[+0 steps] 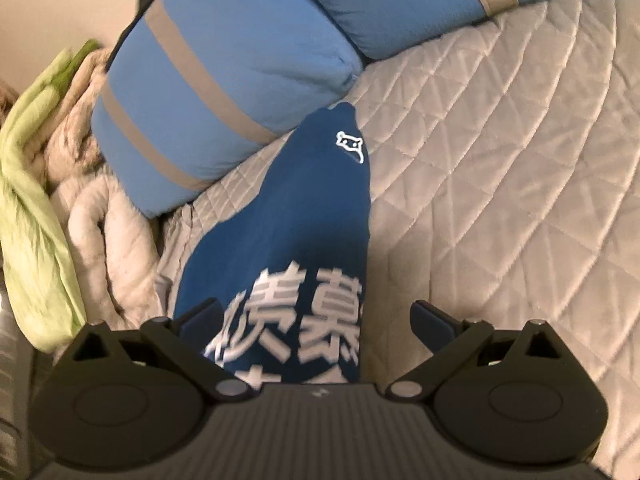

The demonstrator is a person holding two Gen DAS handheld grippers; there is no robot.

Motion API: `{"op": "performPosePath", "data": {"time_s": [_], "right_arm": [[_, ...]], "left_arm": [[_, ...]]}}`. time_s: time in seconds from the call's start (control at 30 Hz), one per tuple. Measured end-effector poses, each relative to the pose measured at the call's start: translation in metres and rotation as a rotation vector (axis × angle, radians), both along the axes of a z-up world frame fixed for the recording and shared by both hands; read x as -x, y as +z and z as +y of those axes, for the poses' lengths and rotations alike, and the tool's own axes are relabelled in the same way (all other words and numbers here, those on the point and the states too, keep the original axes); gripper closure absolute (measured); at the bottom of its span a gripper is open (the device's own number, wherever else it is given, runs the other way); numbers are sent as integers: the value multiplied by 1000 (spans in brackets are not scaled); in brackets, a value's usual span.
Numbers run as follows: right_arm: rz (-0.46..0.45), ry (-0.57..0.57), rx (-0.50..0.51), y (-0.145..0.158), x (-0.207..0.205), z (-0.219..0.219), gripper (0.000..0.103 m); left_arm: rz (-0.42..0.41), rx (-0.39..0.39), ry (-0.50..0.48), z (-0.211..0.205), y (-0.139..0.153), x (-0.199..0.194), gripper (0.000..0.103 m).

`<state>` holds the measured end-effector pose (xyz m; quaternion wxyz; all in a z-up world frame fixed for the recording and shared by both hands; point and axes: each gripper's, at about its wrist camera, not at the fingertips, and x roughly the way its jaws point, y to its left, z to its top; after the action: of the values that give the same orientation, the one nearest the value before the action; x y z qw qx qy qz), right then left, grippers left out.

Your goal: Fold clothes

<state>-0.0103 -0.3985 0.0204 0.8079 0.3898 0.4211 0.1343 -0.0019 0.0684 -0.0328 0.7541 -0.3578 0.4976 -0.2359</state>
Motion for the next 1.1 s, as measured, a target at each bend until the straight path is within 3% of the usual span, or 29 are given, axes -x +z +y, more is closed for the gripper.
{"op": "performPosePath", "data": {"time_s": [0.1, 0.2, 0.3, 0.47, 0.8, 0.9, 0.97, 1.03, 1.1], "right_arm": [[9, 5, -56, -10, -18, -5, 0], [-1, 21, -84, -18, -36, -7, 0], [-10, 31, -122, -27, -52, -9, 1], [0, 27, -272, -49, -78, -14, 1], [-13, 108, -283, -59, -119, -1, 11], [9, 103, -232, -58, -120, 2, 31], [25, 105, -209, -59, -120, 2, 58], [28, 122, -198, -57, -120, 1, 72], [16, 126, -166, -50, -118, 5, 75]], "left_arm": [[30, 78, -30, 0, -5, 1, 16], [82, 124, -74, -7, -12, 2, 32], [101, 123, -66, -11, -15, 3, 40], [129, 159, -43, -9, -23, -2, 56], [121, 171, -37, -13, -26, -5, 69], [89, 123, -21, -18, -15, 0, 71], [68, 91, -11, -21, -7, 4, 74], [47, 59, -1, -24, 0, 7, 76], [26, 27, 10, -27, 8, 11, 77]]}}
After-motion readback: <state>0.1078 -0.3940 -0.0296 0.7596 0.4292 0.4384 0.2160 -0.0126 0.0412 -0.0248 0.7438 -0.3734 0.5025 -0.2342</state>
